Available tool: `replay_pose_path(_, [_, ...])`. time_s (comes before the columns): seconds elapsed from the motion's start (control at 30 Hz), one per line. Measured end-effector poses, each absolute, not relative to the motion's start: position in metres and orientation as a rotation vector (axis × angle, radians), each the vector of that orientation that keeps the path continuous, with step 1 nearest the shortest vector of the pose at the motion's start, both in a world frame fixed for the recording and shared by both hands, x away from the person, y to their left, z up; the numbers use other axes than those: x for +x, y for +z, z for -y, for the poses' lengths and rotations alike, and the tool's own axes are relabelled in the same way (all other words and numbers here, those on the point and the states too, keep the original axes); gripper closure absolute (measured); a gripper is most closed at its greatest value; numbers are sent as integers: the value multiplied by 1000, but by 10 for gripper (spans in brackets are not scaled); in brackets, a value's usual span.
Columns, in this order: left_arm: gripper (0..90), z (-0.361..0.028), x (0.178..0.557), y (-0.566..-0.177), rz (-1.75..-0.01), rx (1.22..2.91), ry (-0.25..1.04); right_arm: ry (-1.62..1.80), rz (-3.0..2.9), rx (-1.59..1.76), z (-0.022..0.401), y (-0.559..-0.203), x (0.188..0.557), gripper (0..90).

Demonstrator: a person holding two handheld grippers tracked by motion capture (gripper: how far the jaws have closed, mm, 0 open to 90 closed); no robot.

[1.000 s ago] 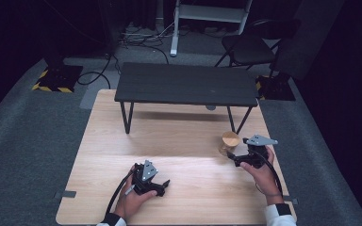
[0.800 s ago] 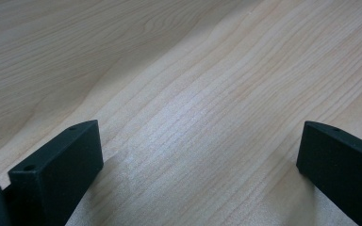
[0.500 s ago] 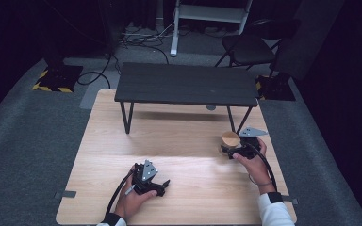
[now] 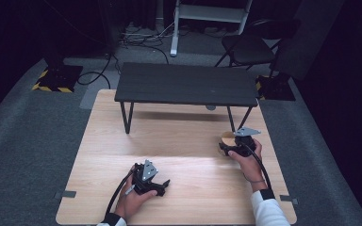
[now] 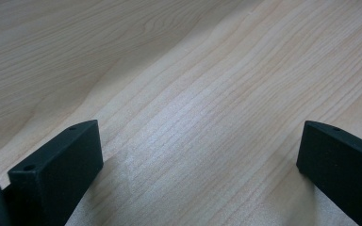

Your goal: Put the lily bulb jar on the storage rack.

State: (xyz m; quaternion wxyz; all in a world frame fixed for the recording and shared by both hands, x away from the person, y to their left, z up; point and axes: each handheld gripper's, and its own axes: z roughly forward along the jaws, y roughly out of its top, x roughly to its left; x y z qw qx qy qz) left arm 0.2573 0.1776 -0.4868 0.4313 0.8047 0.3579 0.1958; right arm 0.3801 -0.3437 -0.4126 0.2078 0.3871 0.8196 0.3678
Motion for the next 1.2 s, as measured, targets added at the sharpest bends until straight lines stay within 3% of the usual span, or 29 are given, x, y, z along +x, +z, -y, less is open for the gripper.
replay_pose_path(0.4, [8,-178,257,-487,-891,2007,487,1042,-2306,1074,341,-401,376,246])
replay_pose_path(0.83, [8,-178,258,-487,-891,2007,486,1108,-2385,947,327,-325,369,246])
replay_pose_path(1.2, [8,-178,258,-487,-891,2006,486,1143,-2398,894,313,-284,383,247])
